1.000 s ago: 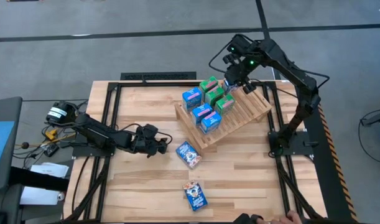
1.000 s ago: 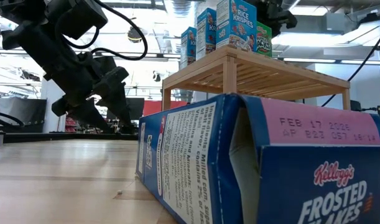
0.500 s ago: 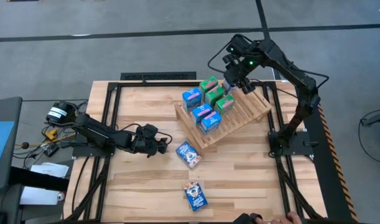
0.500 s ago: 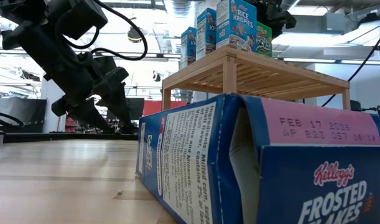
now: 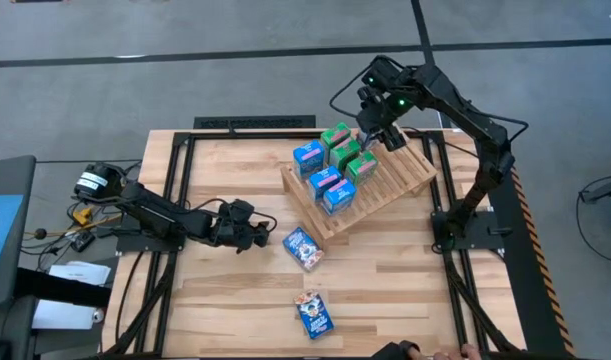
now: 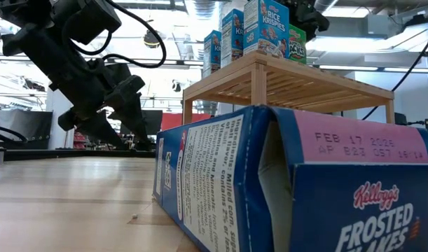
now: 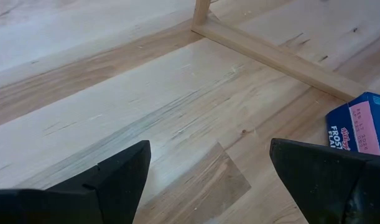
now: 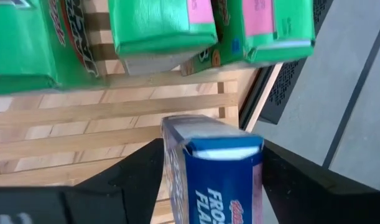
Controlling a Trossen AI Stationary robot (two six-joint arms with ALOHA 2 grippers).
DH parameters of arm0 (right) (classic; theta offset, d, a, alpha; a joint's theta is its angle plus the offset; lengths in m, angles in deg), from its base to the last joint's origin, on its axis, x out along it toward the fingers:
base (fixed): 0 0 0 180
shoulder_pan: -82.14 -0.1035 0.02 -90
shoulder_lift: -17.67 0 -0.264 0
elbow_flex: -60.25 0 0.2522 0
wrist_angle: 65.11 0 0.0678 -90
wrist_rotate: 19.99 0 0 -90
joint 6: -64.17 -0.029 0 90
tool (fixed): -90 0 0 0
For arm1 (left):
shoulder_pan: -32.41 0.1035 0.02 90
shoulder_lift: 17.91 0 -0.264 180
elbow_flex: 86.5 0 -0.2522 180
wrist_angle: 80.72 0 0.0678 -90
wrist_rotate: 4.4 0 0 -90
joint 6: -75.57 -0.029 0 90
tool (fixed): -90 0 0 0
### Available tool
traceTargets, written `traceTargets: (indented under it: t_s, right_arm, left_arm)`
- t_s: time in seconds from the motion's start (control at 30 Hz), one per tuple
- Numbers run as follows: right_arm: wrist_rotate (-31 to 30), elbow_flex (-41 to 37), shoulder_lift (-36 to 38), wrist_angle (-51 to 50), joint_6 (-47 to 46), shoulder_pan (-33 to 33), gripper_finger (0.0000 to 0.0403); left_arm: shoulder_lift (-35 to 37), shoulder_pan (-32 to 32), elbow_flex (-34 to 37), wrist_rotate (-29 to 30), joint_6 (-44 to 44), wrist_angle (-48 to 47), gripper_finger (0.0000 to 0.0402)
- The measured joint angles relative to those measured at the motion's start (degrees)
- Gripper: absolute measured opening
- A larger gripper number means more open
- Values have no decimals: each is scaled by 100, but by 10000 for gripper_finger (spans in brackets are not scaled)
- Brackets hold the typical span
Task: Stack cereal on shelf
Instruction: Put the middle blue cereal box on the shelf
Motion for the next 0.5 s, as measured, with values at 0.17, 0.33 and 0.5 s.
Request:
traceTargets:
  t_s: [0.17,0.33,0.5]
  right_arm:
    - [-41,1,0,150,17,-76,295]
    - [-350,4,25,165,-115,-153,296]
    - [-504,6,28,196,-424,-188,296]
  left_arm:
    - [0,0,0,0,1,0,320]
    - [0,0,0,-2,25,0,320]
    - [0,0,0,-14,44,0,320]
